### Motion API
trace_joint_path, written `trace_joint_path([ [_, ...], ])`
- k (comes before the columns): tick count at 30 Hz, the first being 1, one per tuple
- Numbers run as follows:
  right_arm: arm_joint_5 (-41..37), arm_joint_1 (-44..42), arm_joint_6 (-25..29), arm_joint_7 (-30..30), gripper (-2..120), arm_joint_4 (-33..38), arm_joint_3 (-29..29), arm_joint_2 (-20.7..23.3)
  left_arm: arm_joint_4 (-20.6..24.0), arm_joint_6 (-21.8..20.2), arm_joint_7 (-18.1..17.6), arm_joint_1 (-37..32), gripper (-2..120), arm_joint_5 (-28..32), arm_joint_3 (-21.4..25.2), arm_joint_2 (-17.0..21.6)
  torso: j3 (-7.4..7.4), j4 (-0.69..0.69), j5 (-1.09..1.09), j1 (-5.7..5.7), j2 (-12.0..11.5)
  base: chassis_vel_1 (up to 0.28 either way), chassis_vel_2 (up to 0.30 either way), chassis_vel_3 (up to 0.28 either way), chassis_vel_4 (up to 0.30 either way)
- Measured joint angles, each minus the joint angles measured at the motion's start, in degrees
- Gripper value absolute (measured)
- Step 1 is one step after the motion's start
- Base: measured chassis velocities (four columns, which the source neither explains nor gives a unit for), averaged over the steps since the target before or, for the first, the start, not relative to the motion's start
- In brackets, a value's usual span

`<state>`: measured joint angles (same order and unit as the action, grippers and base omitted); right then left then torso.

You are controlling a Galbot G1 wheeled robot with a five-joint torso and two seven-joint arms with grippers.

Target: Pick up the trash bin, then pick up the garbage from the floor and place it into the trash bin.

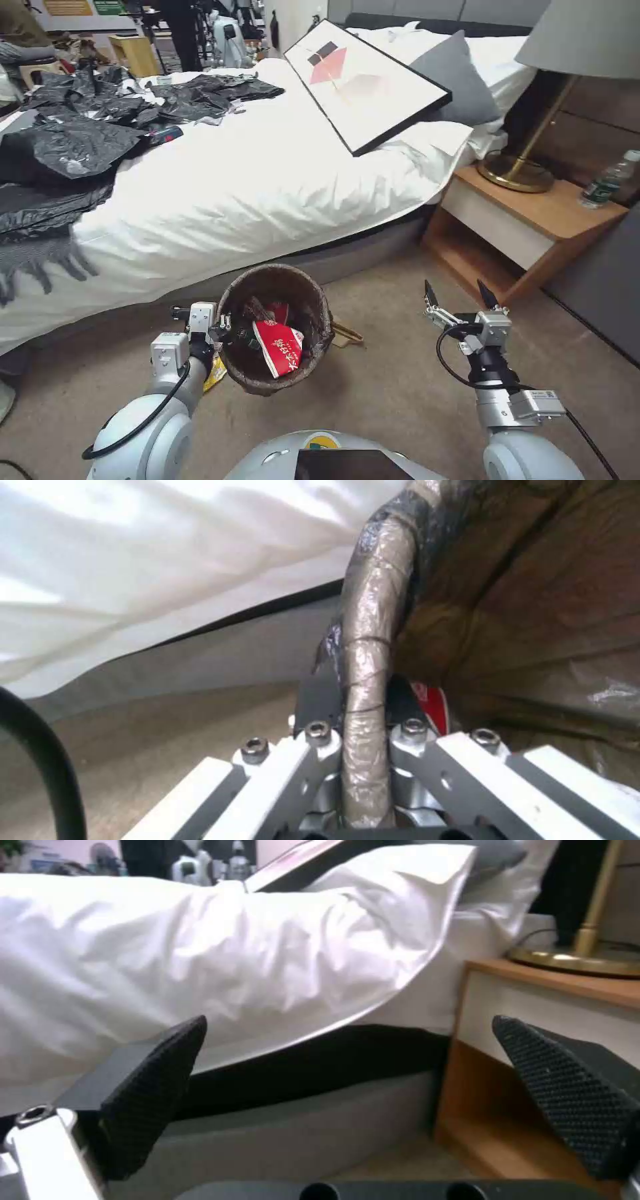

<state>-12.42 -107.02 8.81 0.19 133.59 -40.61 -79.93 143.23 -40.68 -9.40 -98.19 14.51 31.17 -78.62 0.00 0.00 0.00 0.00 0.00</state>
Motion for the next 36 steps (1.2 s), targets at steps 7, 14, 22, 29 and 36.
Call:
trace_joint_path([
  [7, -0.11, 0.08, -0.12, 0.04, 100, -0.03, 0.05, 0.14, 0.0, 0.02, 0.01, -0.03, 2, -0.01, -0.01, 0.03, 0.0, 0.0, 0.0, 0.0, 0.0, 0.064, 0.064, 0.06, 0.069],
  [14, -0.34, 0.0, -0.19, 0.07, 100, -0.03, 0.03, 0.22, 0.0, 0.02, 0.03, -0.06, 2, -0.05, -0.12, 0.01, 0.0, 0.0, 0.0, 0.0, 0.0, 0.048, 0.059, 0.064, 0.063],
  [22, -0.58, 0.01, -0.27, 0.08, 100, -0.11, -0.05, 0.36, 0.0, 0.02, 0.04, -0.11, 2, -0.09, -0.15, -0.07, 0.0, 0.0, 0.0, 0.0, 0.0, 0.07, 0.056, 0.068, 0.066],
  [29, -0.8, 0.06, -0.3, 0.08, 100, -0.26, -0.23, 0.38, 0.0, 0.05, 0.04, -0.1, 2, -0.11, -0.13, -0.07, 0.0, 0.0, 0.0, 0.0, 0.0, 0.059, 0.052, 0.055, 0.043],
  [36, -0.99, 0.04, -0.34, 0.03, 100, -0.39, -0.51, 0.43, 0.0, 0.13, 0.04, -0.07, 2, -0.09, -0.09, -0.05, 0.0, 0.01, 0.0, 0.0, 0.0, 0.032, 0.034, 0.041, 0.038],
])
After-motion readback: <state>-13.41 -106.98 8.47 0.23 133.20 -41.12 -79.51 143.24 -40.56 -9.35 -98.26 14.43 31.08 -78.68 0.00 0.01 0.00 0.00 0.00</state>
